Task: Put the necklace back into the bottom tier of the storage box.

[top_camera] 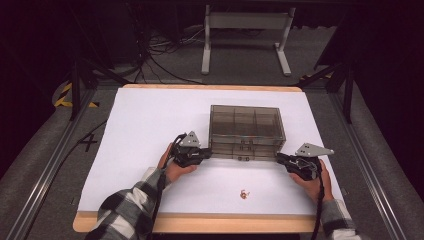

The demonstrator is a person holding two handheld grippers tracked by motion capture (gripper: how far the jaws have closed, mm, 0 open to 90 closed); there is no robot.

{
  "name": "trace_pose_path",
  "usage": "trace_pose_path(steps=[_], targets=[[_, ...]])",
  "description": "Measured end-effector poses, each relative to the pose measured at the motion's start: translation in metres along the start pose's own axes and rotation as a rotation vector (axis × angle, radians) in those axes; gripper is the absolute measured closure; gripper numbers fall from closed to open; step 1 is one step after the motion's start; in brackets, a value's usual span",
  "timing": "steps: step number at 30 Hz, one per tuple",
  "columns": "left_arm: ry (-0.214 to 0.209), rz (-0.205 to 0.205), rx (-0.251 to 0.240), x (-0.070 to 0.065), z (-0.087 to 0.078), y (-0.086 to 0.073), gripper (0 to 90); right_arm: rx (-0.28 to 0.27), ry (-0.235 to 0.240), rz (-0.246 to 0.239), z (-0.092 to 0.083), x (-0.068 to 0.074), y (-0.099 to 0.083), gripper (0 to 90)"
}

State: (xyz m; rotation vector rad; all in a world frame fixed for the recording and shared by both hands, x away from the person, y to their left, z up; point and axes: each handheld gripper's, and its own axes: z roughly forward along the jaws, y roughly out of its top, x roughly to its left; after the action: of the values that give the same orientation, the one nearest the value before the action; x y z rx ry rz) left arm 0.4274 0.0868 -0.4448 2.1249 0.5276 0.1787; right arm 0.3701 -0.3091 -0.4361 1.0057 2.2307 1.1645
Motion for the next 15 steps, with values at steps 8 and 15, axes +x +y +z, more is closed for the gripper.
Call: trace_pose_path(steps=[8, 15], targets=[[-0.011, 0.010, 0.008, -0.0023, -0.0015, 0.0007, 84.0, 0.007, 0.009, 0.000, -0.0017, -0.0003, -0.0001, 81.6], [-0.014, 0.040, 0.033, -0.0073, -0.0034, 0.0010, 84.5, 0.012, 0.027, 0.003, -0.0056, -0.0007, -0.0007, 82.4]])
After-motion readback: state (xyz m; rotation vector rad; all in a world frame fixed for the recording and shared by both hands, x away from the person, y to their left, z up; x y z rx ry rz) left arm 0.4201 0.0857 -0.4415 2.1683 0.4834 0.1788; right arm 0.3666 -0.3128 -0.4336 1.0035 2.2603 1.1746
